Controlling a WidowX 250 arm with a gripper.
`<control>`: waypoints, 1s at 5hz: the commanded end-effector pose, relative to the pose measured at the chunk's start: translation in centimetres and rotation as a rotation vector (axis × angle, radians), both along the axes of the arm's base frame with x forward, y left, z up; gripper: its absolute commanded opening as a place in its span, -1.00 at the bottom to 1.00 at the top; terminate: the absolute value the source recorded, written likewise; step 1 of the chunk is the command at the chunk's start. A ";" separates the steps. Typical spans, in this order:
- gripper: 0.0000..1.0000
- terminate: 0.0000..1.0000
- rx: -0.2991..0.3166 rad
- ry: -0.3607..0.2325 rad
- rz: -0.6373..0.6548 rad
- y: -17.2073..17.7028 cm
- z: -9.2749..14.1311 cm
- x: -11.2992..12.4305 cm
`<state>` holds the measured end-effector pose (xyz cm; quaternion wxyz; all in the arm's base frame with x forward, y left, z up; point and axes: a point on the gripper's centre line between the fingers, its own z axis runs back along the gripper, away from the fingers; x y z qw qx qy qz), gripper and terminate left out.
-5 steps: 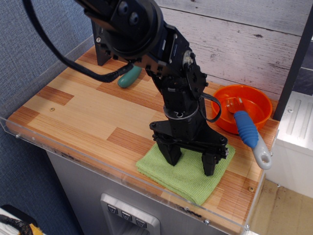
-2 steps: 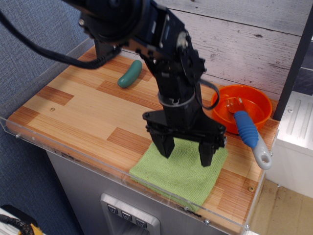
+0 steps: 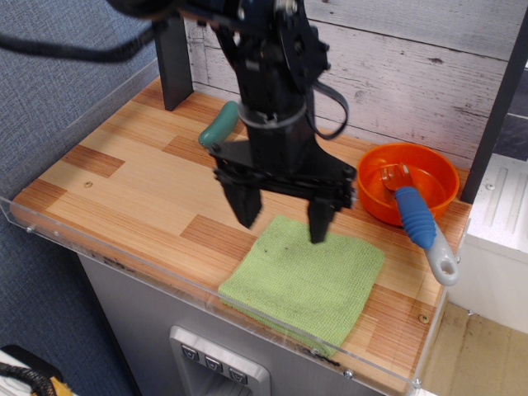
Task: Move and place the green cloth on the bottom right edge of the table.
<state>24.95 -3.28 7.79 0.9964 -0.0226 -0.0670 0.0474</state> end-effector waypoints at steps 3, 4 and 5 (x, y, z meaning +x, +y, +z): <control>1.00 -1.00 0.044 0.003 0.175 10.4 3.1 0.7; 1.00 -1.00 0.050 -0.062 0.187 11.3 3.5 0.6; 1.00 1.00 0.050 -0.062 0.187 11.3 3.5 0.6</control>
